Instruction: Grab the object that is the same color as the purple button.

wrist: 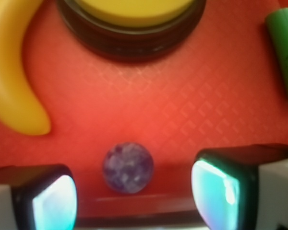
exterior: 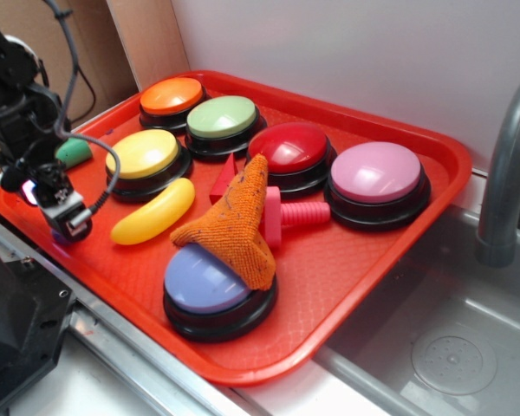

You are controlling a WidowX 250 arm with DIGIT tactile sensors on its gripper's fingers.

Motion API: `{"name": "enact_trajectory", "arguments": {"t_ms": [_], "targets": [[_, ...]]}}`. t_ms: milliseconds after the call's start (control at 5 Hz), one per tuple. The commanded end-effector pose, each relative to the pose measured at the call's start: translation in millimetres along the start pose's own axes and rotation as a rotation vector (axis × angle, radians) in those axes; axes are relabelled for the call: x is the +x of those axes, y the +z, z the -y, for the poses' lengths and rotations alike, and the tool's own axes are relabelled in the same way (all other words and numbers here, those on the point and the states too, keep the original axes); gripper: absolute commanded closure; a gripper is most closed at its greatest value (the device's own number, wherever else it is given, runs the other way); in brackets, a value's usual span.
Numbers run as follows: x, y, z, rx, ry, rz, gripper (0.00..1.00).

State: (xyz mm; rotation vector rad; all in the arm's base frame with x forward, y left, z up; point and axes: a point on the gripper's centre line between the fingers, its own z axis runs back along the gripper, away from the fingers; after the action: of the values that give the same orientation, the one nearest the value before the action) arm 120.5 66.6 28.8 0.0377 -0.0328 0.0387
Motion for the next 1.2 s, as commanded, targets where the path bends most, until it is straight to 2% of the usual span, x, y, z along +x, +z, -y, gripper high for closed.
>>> {"name": "enact_trajectory", "arguments": {"t_ms": [0, 200, 400, 600, 800, 1000], "targets": [[3.6, -14.2, -5.0, -0.001, 0.017, 0.006, 0.0], [4.4, -15.6, -4.3, -0.006, 0.032, 0.014, 0.04], [3.4, -13.3, -5.7, 0.001, 0.078, 0.03, 1.0], [9.2, -3.0, -1.2, -0.003, 0.117, 0.042, 1.0], [17.5, 15.3, 5.9, -0.003, 0.185, 0.027, 1.0], [36.3, 45.6, 21.4, -0.038, 0.165, -0.03, 1.0]]}}
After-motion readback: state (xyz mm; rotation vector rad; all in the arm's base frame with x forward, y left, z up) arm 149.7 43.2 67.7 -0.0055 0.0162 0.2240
